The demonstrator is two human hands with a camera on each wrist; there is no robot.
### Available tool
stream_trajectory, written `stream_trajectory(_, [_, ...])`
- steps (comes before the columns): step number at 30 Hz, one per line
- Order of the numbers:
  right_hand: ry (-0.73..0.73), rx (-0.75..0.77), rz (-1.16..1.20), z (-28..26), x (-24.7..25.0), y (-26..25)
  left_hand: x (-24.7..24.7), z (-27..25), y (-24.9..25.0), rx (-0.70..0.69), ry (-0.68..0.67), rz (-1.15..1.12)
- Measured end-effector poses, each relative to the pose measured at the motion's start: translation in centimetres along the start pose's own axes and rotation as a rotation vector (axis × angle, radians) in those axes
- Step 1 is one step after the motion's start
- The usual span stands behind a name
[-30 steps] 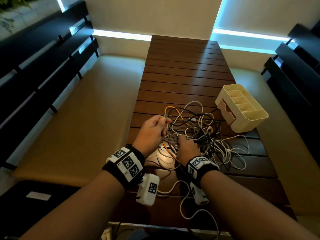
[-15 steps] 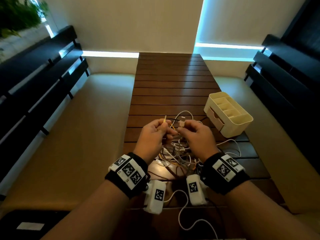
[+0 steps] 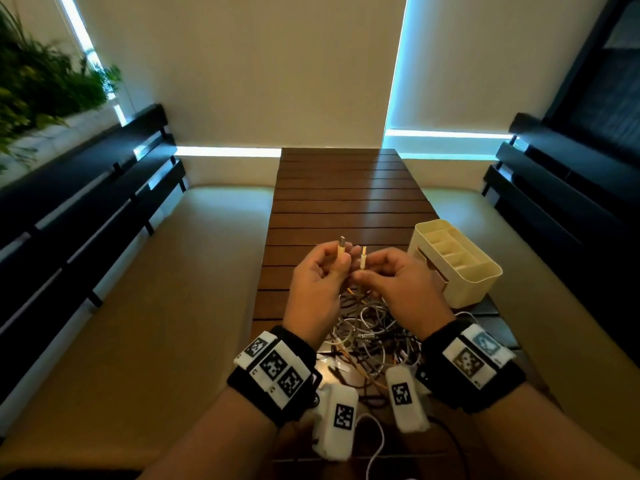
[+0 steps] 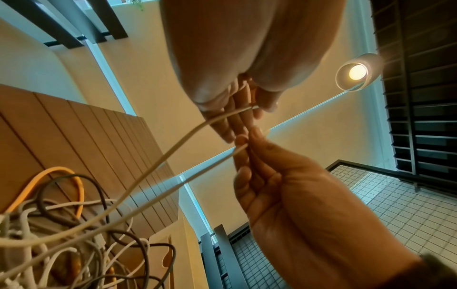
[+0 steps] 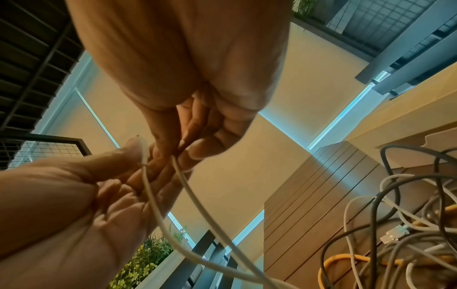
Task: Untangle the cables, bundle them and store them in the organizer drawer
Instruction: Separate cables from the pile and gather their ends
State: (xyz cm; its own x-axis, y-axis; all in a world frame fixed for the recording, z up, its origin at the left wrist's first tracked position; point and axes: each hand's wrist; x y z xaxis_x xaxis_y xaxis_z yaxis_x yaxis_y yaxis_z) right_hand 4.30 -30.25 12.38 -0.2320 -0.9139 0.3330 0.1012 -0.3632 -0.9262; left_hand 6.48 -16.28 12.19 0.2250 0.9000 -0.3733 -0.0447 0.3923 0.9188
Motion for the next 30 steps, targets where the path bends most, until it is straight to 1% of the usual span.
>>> stream_trajectory(3, [0.008,0.015,0.006,0.0,-0.1,-0.2,0.0,0.0,-0.6,0.018,0.014,0.02])
stream_trajectory(8, [0.046,0.082,0.001,0.1,-0.4,0.3,-0.4,-0.3,-0.5,0.07,-0.023,-0.009])
stream_trajectory(14, [0.127,0.199,-0.122,-0.2,-0.8,0.2,-0.5,-0.3,0.1,0.122,-0.058,-0.024])
stream_trajectory(18, [0.158,0.317,-0.193,-0.2,-1.1,0.4,-0.6,-0.5,0.0,0.155,-0.042,-0.048])
stream_trajectory(19, [0.161,0.326,-0.222,-0.2,-1.1,0.5,-0.6,-0.6,-0.1,0.156,-0.041,-0.054])
stream_trajectory(21, [0.159,0.302,-0.261,-0.3,-1.1,0.5,-0.6,-1.0,-0.1,0.149,-0.045,-0.048])
stream_trajectory(22, [0.166,0.285,-0.24,-0.5,-1.2,0.5,-0.7,-1.1,-0.1,0.141,-0.047,-0.044])
stream_trajectory(24, [0.194,0.228,-0.1,-1.0,-1.3,0.7,-0.8,-1.1,0.1,0.127,-0.043,-0.038])
stream_trajectory(26, [0.194,0.12,0.058,-1.5,-1.4,1.0,-0.8,-1.1,0.3,0.116,-0.032,-0.033])
stream_trajectory(28, [0.157,0.05,0.138,-1.8,-1.3,1.3,-0.5,-1.1,0.6,0.111,-0.026,-0.037])
stream_trajectory(30, [0.087,0.01,0.141,-2.0,-1.3,1.6,-0.3,-1.1,0.9,0.103,-0.03,-0.051])
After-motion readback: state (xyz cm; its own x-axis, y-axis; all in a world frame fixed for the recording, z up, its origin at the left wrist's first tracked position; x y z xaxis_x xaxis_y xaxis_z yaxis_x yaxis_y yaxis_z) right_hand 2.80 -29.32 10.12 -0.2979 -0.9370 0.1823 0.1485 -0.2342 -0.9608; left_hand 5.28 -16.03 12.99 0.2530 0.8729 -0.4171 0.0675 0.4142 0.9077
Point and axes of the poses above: each hand's wrist, its own z-axis towards the middle knuckle, its own x-axis out of the back of the hand, y = z × x, and after that the axes turned 3 degrees about -z, right-handed
